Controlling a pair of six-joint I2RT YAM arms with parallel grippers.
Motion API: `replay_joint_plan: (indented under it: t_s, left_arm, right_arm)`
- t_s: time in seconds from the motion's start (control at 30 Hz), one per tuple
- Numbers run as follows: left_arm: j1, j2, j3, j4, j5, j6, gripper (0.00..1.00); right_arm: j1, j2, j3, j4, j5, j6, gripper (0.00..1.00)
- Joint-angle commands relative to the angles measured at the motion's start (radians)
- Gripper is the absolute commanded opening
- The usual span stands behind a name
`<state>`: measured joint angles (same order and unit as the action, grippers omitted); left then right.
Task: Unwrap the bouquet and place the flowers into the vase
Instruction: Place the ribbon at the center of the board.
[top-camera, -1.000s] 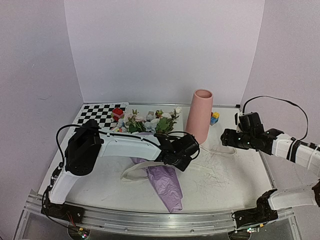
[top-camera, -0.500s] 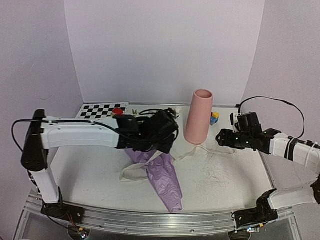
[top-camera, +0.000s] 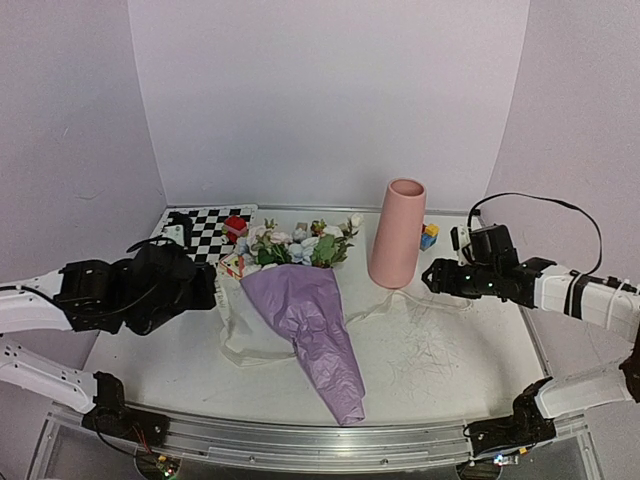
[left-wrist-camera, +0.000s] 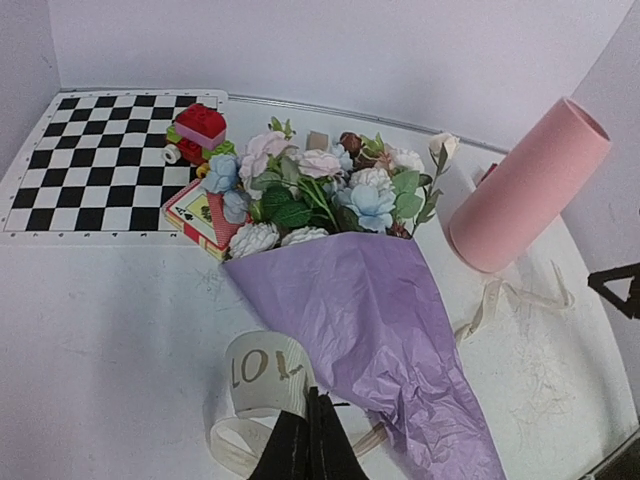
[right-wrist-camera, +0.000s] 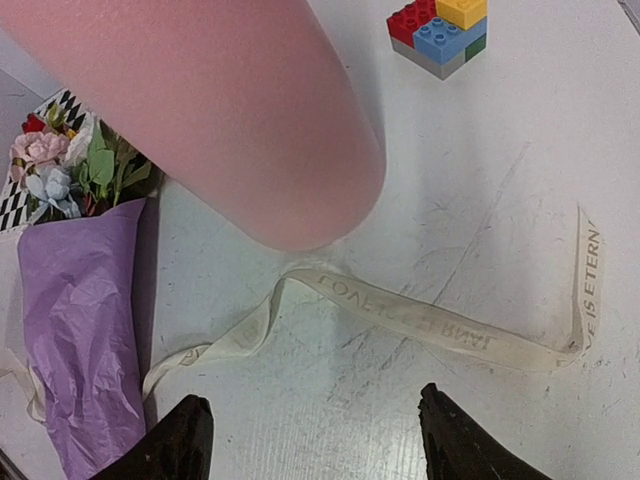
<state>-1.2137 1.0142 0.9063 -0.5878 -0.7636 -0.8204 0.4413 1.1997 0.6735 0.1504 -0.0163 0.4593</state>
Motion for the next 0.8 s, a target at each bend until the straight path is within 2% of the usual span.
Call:
replay_joint_plan:
  t_s: [0.0, 0.1, 0.13, 0.3, 0.4, 0.53, 0.67, 0.77]
  left_arm:
    - [0.003, -0.159, -0.073, -0.060, -0.079, -0.131, 0.03]
    - [0.004, -0.239, -0.097, -0.112, -0.106, -0.166, 0.06]
    - [0.004, -0.256, -0.101, -0.125, -0.114, -0.172, 0.10]
    - [0.003, -0.260, -0.106, -0.194, -0.147, -0.199, 0.67]
    - [0.003, -0.201, -0.105, -0.214, -0.142, -0.226, 0.87]
    - [0.004, -0.002, -0.057, -0.180, -0.045, -0.186, 0.91]
    - [0.006, 0.272, 0.042, -0.185, 0.036, -0.155, 0.91]
    - [0.011, 0.410, 0.101, -0.172, 0.077, -0.181, 0.91]
  right_arm:
    - [0.042, 0.016, -0.009, 0.022, -0.018, 0.016, 0.71]
    - [0.088, 0.033, -0.019, 0.047, -0.022, 0.035, 0.71]
    - [0.101, 0.043, -0.022, 0.058, -0.025, 0.044, 0.71]
    - [0.198, 0.116, -0.021, 0.139, -0.057, 0.096, 0.71]
    - [0.243, 0.178, -0.001, 0.178, -0.087, 0.115, 0.70]
    - [0.289, 0.244, 0.016, 0.234, -0.124, 0.146, 0.66]
    - [0.328, 0.287, 0.026, 0.277, -0.132, 0.176, 0.61]
    - [0.358, 0.322, 0.040, 0.291, -0.134, 0.189, 0.58]
